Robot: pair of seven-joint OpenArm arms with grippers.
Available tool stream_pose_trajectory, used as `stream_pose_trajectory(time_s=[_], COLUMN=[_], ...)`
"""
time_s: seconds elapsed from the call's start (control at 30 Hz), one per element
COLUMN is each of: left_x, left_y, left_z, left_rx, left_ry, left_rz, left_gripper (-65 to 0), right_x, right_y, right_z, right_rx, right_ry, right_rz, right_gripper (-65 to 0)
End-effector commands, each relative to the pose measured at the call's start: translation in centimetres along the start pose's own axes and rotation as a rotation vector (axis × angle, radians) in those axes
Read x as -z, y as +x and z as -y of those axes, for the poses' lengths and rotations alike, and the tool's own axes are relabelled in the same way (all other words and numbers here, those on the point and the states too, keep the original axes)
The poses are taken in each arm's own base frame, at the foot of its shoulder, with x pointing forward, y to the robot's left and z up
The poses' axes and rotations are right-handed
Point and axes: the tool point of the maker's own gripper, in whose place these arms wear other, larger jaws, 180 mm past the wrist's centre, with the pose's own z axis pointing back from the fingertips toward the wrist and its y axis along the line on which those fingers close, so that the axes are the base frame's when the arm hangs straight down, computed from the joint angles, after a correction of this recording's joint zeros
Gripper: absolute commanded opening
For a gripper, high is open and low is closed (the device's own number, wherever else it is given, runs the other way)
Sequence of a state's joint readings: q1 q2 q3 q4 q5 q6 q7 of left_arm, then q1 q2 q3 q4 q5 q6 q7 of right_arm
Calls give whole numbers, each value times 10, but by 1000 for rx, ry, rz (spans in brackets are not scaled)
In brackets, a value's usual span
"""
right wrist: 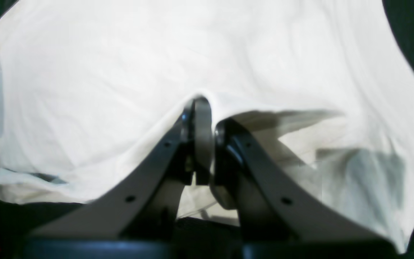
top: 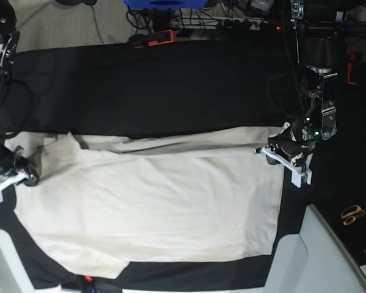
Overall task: Fold the T-shirt properly
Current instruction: 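Lift the collar edge with both grippers and fold it toward the hem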
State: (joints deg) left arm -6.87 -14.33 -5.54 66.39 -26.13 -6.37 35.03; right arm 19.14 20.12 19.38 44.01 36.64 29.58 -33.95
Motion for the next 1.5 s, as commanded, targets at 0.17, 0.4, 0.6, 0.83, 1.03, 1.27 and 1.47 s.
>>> stream_pose_trajectory(time_s=[0.17, 0.4, 0.6, 0.83, 1.03, 1.27, 1.47], left_x=[1, 14, 29, 39, 38, 38, 38], left_y=[36, 40, 31, 37, 51, 66, 80], left_z=[3, 2, 28, 28, 22, 23, 26], left_rx=[8, 168, 296, 347, 364, 362, 362], left_ry=[-9, 53, 18, 20, 34, 37, 39], left_rz=[74, 36, 9, 15, 32, 53, 71], left_gripper=[-650, -650, -650, -650, -650, -650, -650], right_x=[-2, 4, 5, 6, 9, 20, 22], right_y=[37, 41, 39, 42, 38, 32, 36], right_z=[-5, -1, -4, -4, -3, -13, -19], right_rx=[-53, -81, -81, -79, -74, -128, -129], right_ry=[-2, -32, -27, -27, -28, -17, -7], right_rz=[66, 72, 71, 92, 94, 97, 107], right_gripper=[-647, -647, -647, -647, -647, -645, -645])
